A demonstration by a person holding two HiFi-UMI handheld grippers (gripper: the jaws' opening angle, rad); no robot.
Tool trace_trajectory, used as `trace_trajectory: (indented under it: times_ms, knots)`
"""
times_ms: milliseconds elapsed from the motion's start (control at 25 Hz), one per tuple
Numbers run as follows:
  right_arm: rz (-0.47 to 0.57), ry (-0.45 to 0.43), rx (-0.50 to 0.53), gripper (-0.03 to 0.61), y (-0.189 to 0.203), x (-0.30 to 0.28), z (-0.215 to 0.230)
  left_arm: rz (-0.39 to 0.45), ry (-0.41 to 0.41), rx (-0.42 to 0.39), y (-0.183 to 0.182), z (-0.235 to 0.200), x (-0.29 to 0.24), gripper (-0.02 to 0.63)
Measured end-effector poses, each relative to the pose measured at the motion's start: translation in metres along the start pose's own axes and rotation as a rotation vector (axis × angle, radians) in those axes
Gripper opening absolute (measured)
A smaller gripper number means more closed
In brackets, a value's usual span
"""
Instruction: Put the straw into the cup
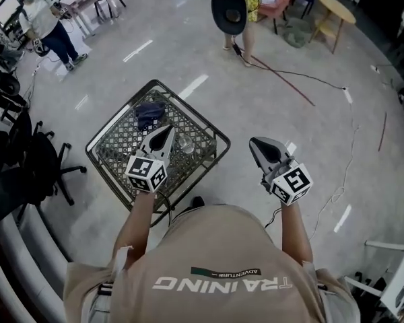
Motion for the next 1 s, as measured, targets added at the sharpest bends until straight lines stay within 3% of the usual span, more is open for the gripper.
trace_trajectory:
  times_ms: [160, 400, 720, 1000]
  knots:
    - [0.057, 0.016, 0.053, 0.018, -0.04, -0.005, 0.011, 0.094, 0.009, -0.07, -0.046, 0.018, 0.012, 0.017]
    - [0.077, 0.021, 0.048, 0.018, -0.066, -0.017, 0.024, 0.106, -0.041, -0.167, -0.087, 0.026, 0.016, 0.017]
    - [0.001, 0.004, 0.074, 0.018, -0.05, -0.02, 0.015, 0.072, -0.011, -0.125, -0.074, 0.034, 0.017, 0.017]
    - [0.002, 0.016, 0.09, 0.018, -0.052, -0.013, 0.023, 0.07, 0.008, -0.116, -0.078, 0.038, 0.009, 0.017]
Point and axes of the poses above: the fingertips, and each gripper's own axes: x backward along the fingers, z to its right, y out of its underside, the point moved 6 cm from there along x, backward along the fingers, and after that the axes turned 11 degrees about -y, right-handed, at the moved point
